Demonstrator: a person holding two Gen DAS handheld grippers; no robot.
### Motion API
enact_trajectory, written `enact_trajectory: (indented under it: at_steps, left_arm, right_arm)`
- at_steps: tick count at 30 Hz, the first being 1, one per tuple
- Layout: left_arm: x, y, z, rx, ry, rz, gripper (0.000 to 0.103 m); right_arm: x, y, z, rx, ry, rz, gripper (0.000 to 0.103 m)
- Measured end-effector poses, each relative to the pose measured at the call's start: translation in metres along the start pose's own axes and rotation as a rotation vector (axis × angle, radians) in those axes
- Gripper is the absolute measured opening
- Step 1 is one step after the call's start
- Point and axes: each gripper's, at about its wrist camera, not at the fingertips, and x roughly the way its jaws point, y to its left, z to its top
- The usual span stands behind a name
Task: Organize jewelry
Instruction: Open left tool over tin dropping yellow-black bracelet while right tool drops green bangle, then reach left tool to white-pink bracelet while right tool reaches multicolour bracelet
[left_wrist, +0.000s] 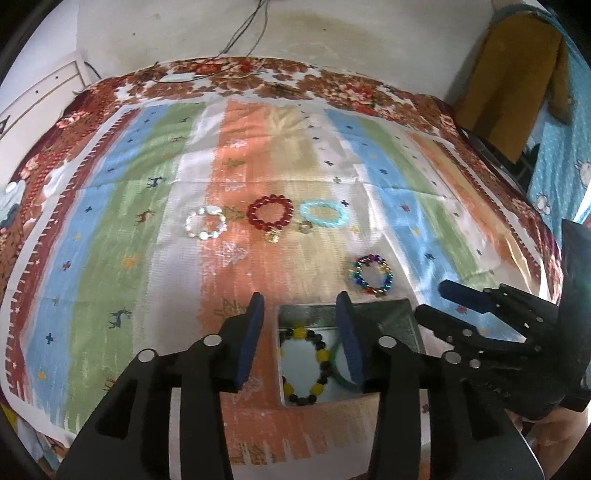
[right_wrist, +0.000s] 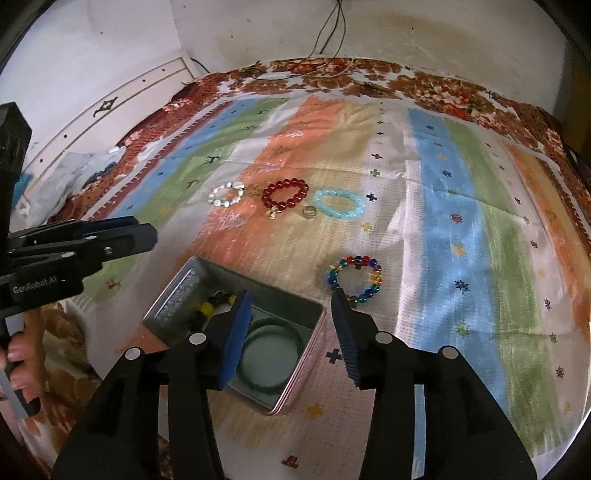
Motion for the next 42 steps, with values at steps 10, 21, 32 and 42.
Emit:
enact_trajectory:
  at_steps: [10, 21, 32, 42]
  left_arm:
    - [0.015, 0.024, 0.023, -0.043, 0.012, 0.064, 0.054]
    - [0.041, 0.055, 0.052, -0.085, 0.050, 0.148, 0.060]
    - [0.067, 0.065, 0.069, -0.072, 0.089, 0.214, 0.060]
    - [0.084, 0.074, 0.079, -0.084, 0.117, 0.240, 0.061]
  right_arm:
    - [0.013, -0.016, 0.020, 0.034, -0.009, -0.021, 0.060]
    - [0.033, -0.043, 0.037, 0.117, 0.022, -0.039, 0.067]
    - [0.047, -0.051, 0.051, 0.116, 0.043, -0.072, 0.070]
    - [0.059, -0.063, 0.060, 0.124, 0.059, -0.102, 0.070]
